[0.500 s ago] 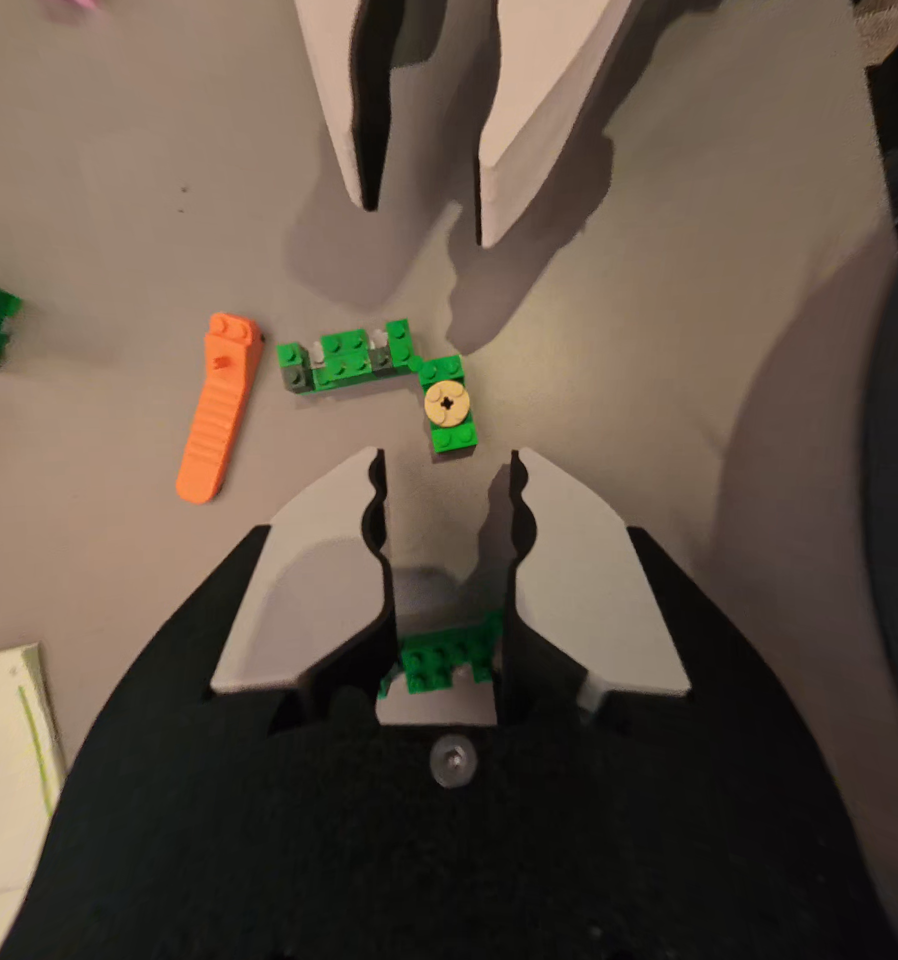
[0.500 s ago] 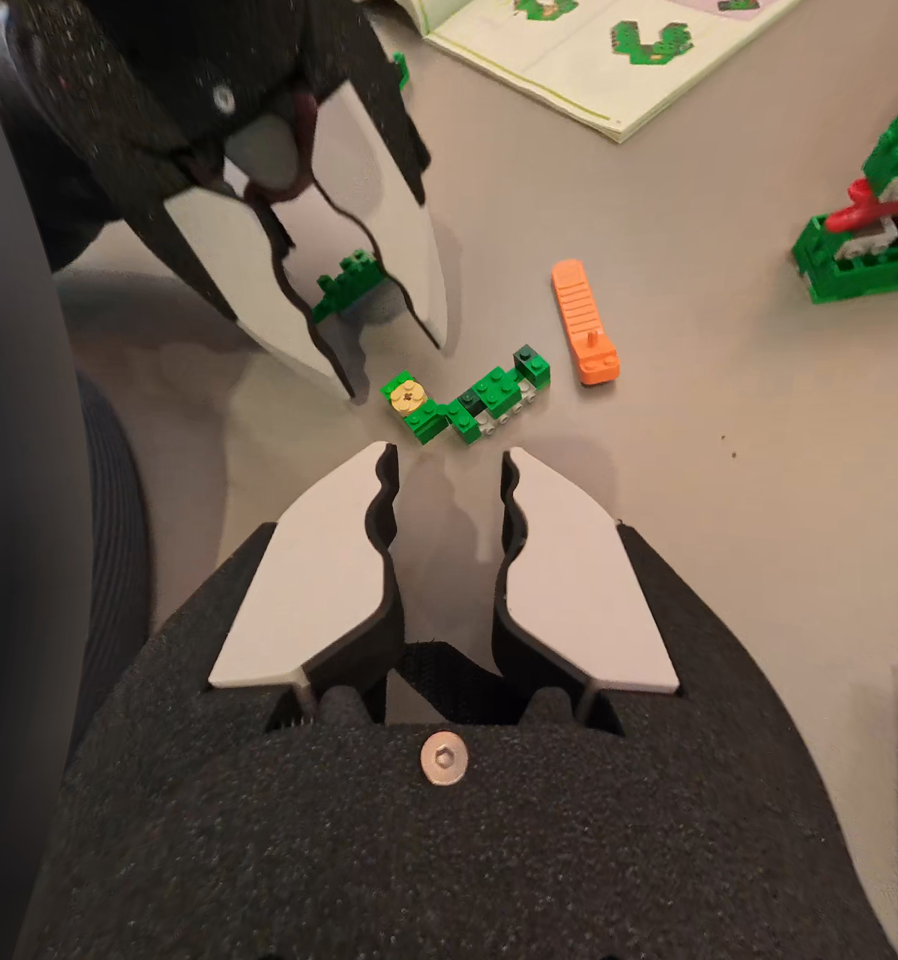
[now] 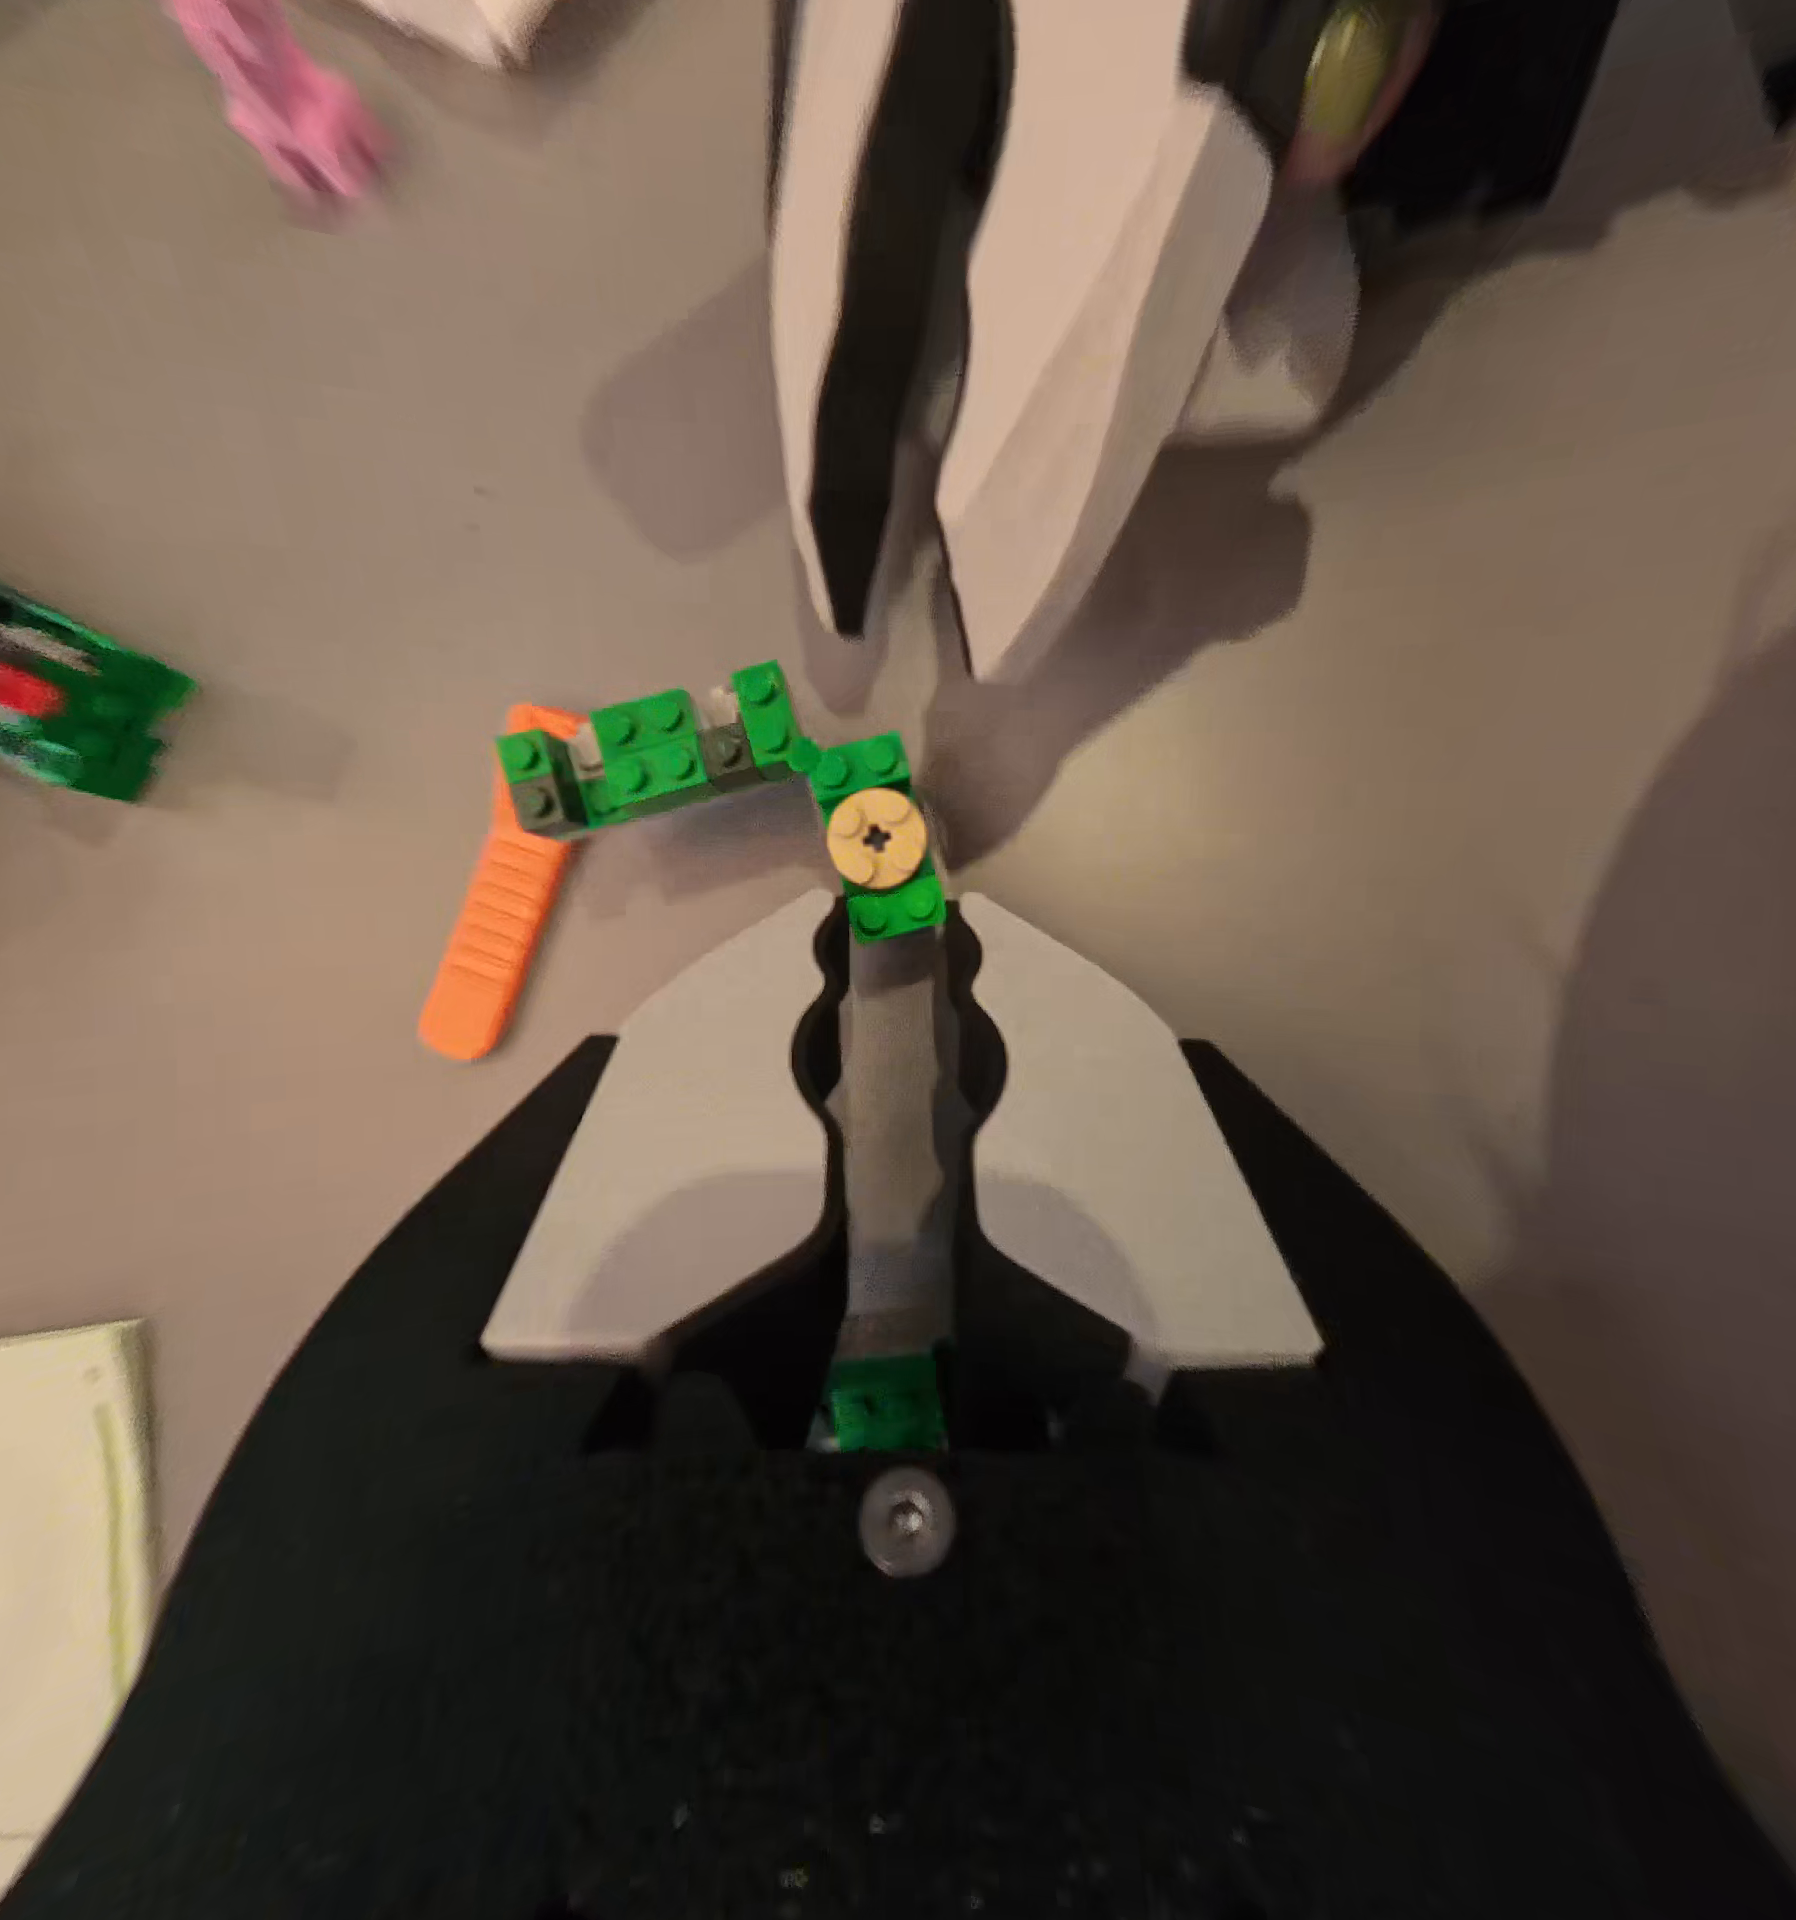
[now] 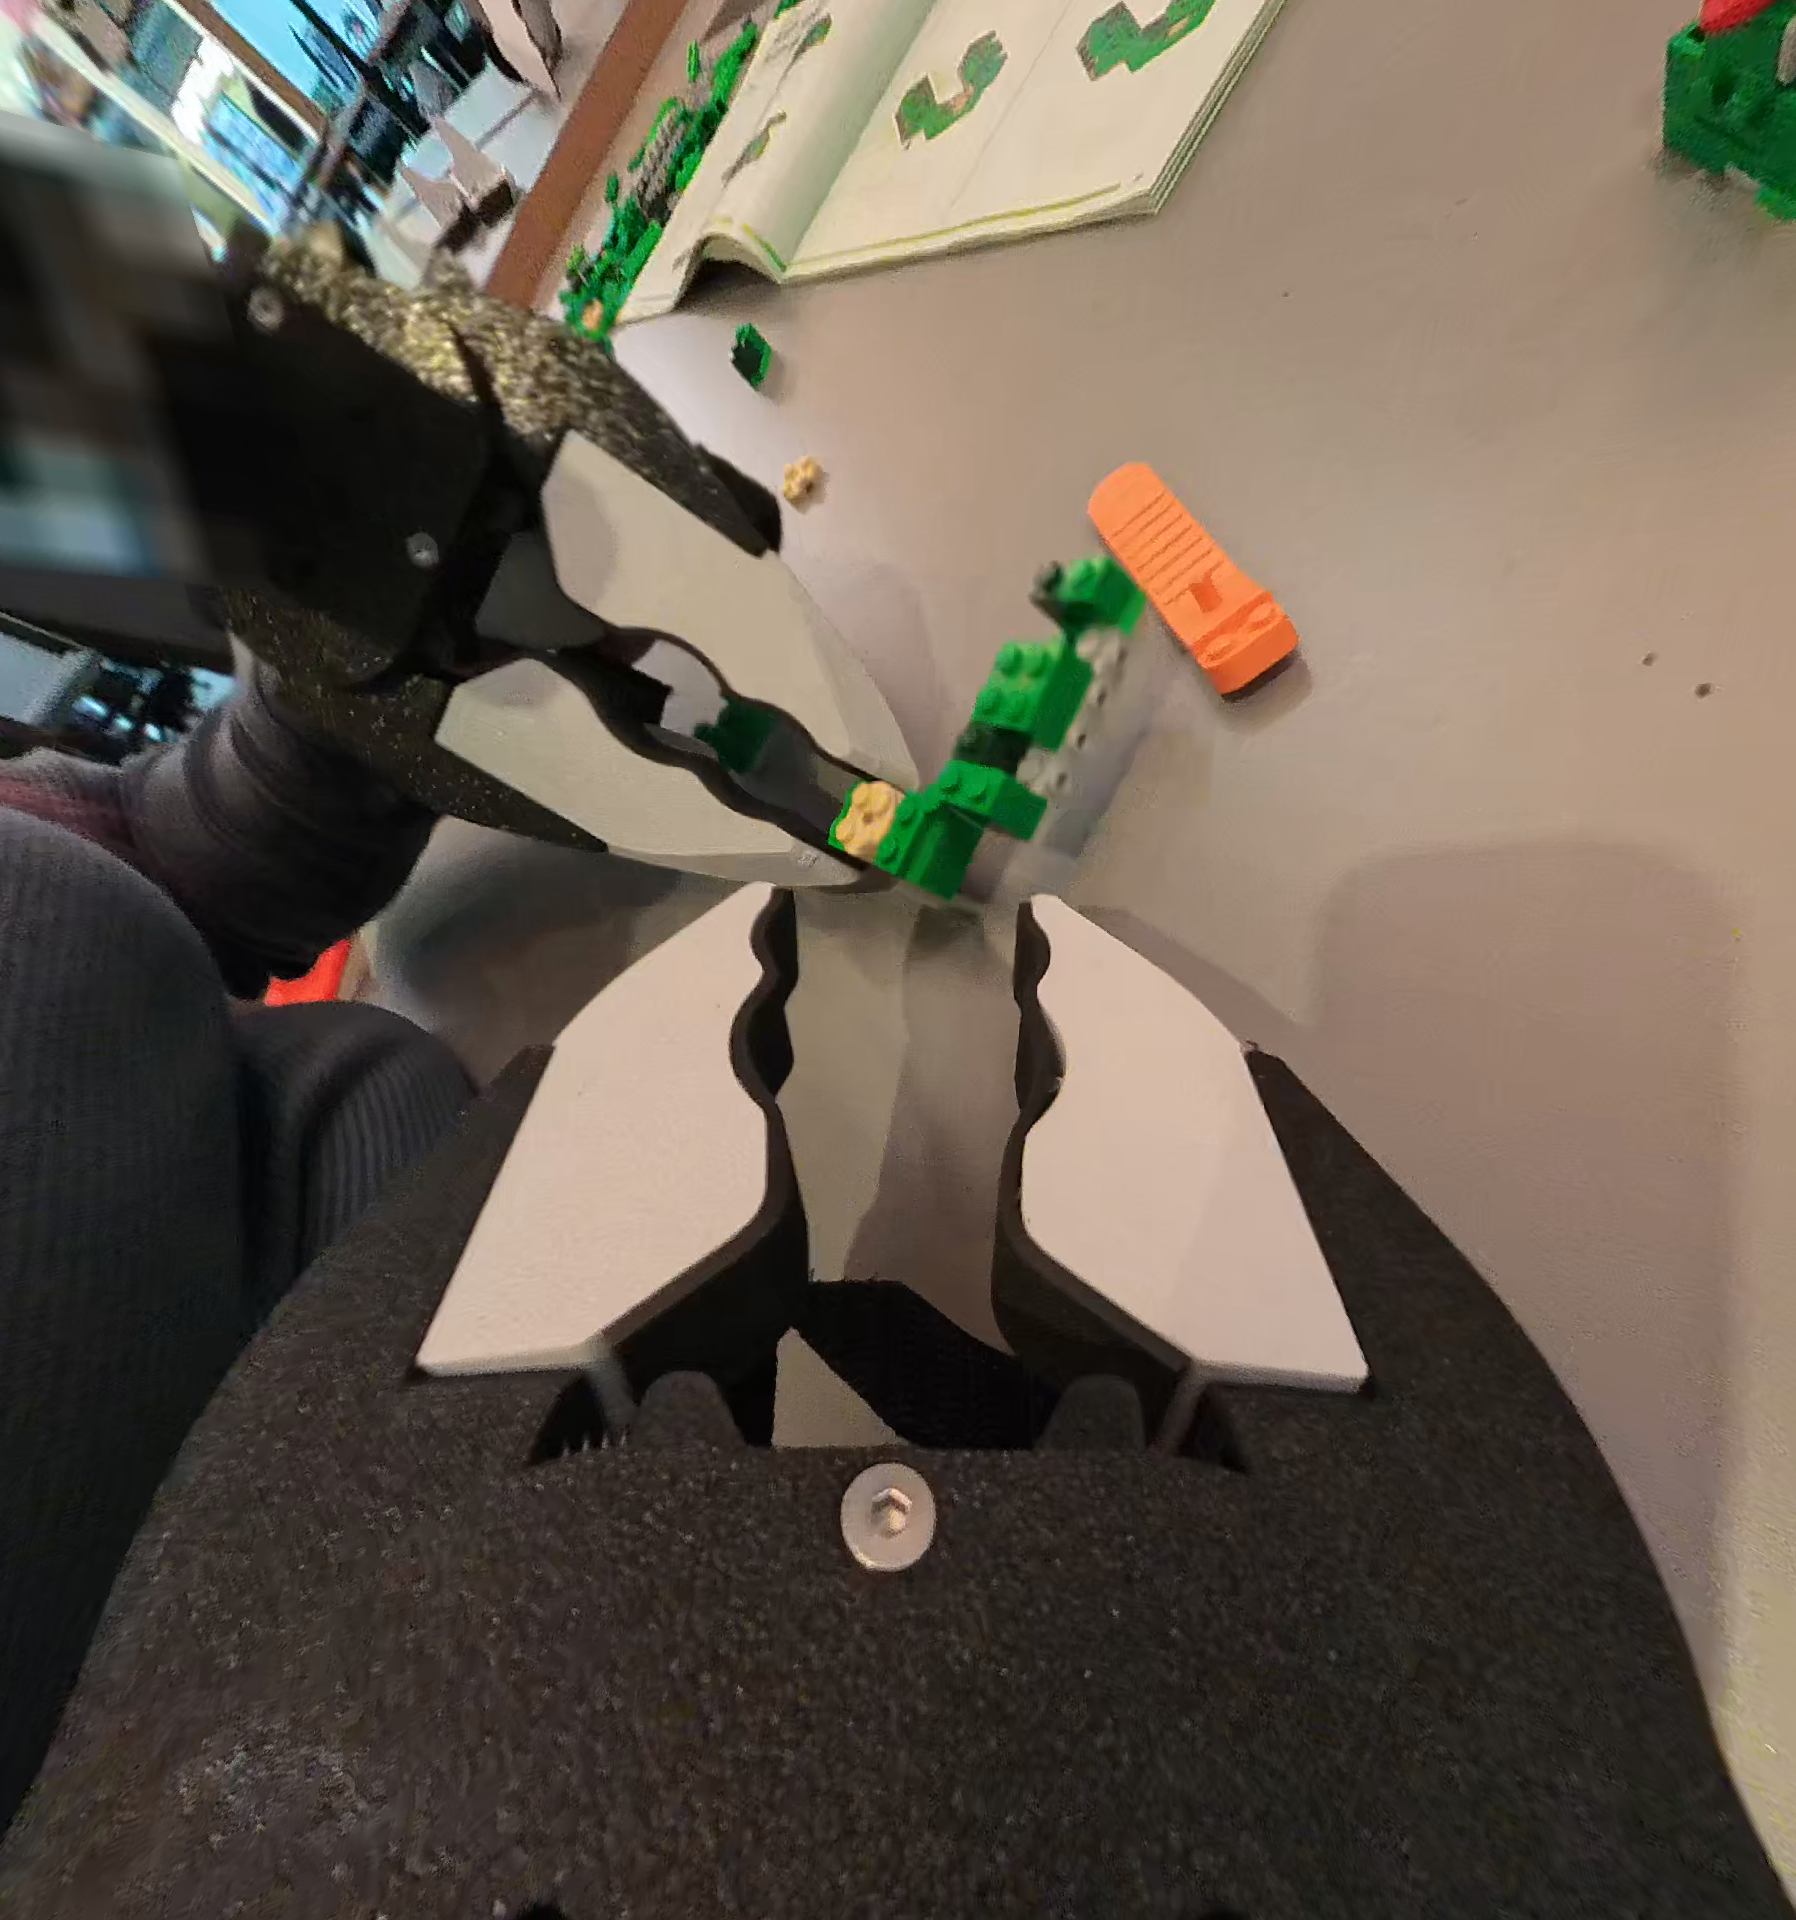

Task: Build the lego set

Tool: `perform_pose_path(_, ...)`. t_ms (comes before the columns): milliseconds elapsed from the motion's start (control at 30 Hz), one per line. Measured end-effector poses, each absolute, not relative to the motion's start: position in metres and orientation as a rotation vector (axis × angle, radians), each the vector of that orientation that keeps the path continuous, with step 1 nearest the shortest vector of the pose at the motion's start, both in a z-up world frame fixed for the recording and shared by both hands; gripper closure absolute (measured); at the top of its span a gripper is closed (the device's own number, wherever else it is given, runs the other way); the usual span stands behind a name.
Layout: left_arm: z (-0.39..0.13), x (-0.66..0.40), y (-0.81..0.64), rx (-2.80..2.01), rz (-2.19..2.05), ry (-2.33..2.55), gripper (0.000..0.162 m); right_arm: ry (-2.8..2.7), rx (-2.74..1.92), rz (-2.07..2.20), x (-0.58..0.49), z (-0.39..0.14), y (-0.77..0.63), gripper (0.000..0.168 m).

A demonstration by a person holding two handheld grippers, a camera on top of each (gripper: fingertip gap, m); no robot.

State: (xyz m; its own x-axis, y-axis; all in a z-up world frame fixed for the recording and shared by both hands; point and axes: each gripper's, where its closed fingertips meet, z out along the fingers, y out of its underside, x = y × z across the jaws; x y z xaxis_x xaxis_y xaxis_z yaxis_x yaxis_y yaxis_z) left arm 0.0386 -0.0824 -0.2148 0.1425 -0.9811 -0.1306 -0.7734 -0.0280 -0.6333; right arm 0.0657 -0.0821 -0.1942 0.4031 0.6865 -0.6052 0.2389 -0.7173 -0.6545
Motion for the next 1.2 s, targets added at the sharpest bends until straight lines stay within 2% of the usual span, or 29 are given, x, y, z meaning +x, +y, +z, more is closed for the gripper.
perform_pose_path(33, -0.205, 0.040, -0.078, -1.790, -0.452, 1.629, 0.145, -0.766, -2.183, 1.294, 0.062, -0.192, -0.081, 0.128)
perform_pose_path(167, -0.176, 0.040, -0.069, -1.574, -0.316, 1.542, 0.145, -0.675, -2.068, 1.469, 0.044, -0.169, -0.076, 0.129)
perform_pose_path(300, -0.167, 0.037, -0.069, -1.464, -0.194, 1.555, 0.146, -0.657, -1.975, 1.554, 0.034, -0.154, -0.074, 0.137)
perform_pose_path(433, -0.165, 0.035, -0.069, -1.435, -0.142, 1.563, 0.146, -0.685, -1.953, 1.516, 0.031, -0.152, -0.072, 0.144)
perform_pose_path(600, -0.160, 0.034, -0.065, -1.411, -0.085, 1.545, 0.145, -0.680, -1.942, 1.502, 0.029, -0.150, -0.069, 0.135)
perform_pose_path(800, -0.152, 0.033, -0.061, -1.377, -0.024, 1.523, 0.145, -0.674, -1.892, 1.462, 0.028, -0.145, -0.065, 0.147)
perform_pose_path(1000, -0.151, 0.033, -0.061, -1.360, -0.017, 1.517, 0.145, -0.663, -1.835, 1.455, 0.028, -0.139, -0.063, 0.142)
perform_pose_path(1067, -0.151, 0.032, -0.061, -1.357, -0.014, 1.517, 0.145, -0.665, -1.830, 1.445, 0.029, -0.138, -0.062, 0.148)
perform_pose_path(1200, -0.151, 0.032, -0.063, -1.348, -0.057, 1.523, 0.145, -0.697, -1.827, 1.437, 0.028, -0.139, -0.064, 0.148)
